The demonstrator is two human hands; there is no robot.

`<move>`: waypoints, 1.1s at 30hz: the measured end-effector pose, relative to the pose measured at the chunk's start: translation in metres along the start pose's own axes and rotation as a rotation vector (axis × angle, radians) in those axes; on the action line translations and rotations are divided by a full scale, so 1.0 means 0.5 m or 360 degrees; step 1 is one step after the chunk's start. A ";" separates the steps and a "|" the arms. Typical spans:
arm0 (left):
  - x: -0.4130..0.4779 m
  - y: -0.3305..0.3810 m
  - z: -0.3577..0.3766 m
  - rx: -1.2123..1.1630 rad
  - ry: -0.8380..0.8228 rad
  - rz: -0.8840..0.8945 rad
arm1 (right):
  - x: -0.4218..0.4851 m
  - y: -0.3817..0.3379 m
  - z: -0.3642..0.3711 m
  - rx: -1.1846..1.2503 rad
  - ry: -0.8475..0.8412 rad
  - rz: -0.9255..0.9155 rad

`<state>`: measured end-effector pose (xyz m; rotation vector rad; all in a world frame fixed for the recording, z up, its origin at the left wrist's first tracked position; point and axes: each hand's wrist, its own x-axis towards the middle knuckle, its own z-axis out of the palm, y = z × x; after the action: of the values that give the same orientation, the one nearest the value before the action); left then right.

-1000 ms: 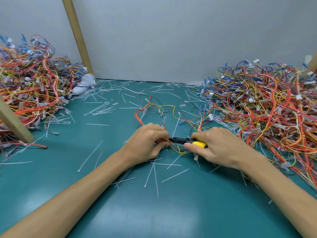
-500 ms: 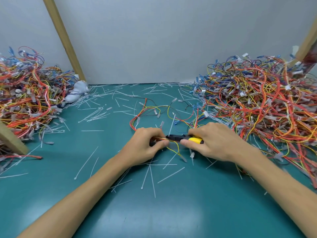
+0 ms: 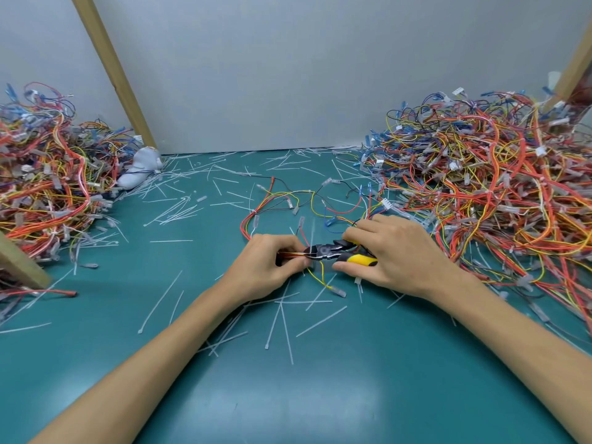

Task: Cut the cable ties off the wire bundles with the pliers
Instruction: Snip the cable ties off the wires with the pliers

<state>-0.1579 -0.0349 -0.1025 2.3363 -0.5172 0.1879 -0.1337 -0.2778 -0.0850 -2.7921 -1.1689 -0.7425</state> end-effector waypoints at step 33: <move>-0.003 0.006 -0.003 -0.0012 0.0028 0.0087 | 0.001 -0.015 -0.019 0.0102 -0.0276 0.0118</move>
<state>-0.1606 -0.0353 -0.1000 2.3126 -0.5723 0.2318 -0.1425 -0.2741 -0.0777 -2.8754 -1.0836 -0.4568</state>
